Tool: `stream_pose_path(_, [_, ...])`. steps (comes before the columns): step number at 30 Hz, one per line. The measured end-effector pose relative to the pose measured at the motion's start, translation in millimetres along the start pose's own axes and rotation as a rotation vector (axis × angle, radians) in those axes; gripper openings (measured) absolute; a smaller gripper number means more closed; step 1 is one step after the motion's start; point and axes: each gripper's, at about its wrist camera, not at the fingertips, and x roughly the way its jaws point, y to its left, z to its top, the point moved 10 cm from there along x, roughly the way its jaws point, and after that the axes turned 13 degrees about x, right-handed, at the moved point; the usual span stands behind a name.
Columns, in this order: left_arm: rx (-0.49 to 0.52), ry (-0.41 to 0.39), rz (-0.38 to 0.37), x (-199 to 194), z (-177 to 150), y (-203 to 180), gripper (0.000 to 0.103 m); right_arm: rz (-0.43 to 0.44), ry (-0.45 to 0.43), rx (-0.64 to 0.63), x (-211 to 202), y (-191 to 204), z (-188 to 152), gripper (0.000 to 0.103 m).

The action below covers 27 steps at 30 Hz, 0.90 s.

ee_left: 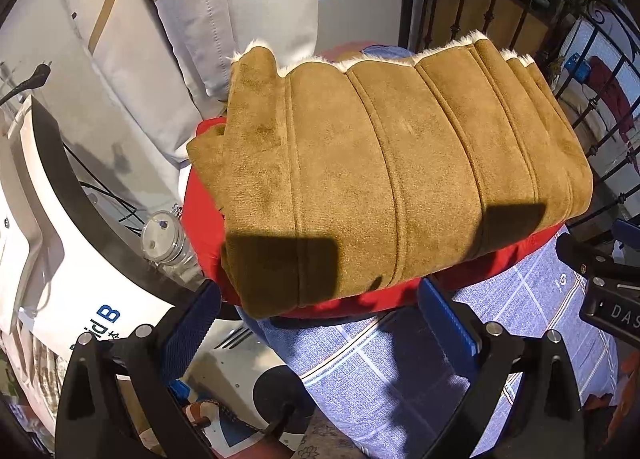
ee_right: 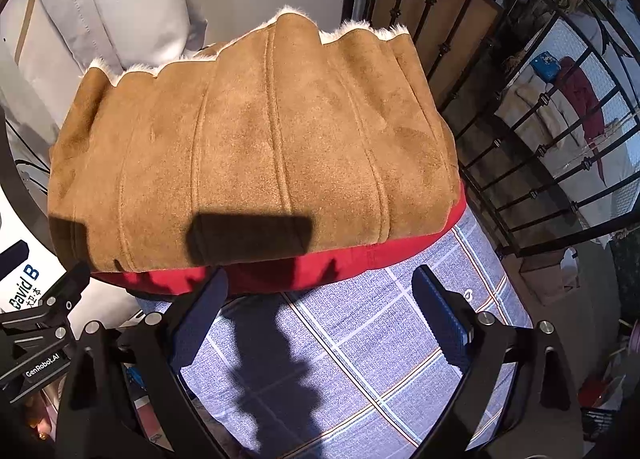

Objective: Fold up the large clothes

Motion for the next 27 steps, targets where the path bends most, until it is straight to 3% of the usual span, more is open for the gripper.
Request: stream_pose_path(27, [-0.016, 0.012, 0.001, 2.1, -7.4, 5.0, 0.097, 0.013, 0.003, 0.010, 1.0, 4.4, -2.3, 0.092])
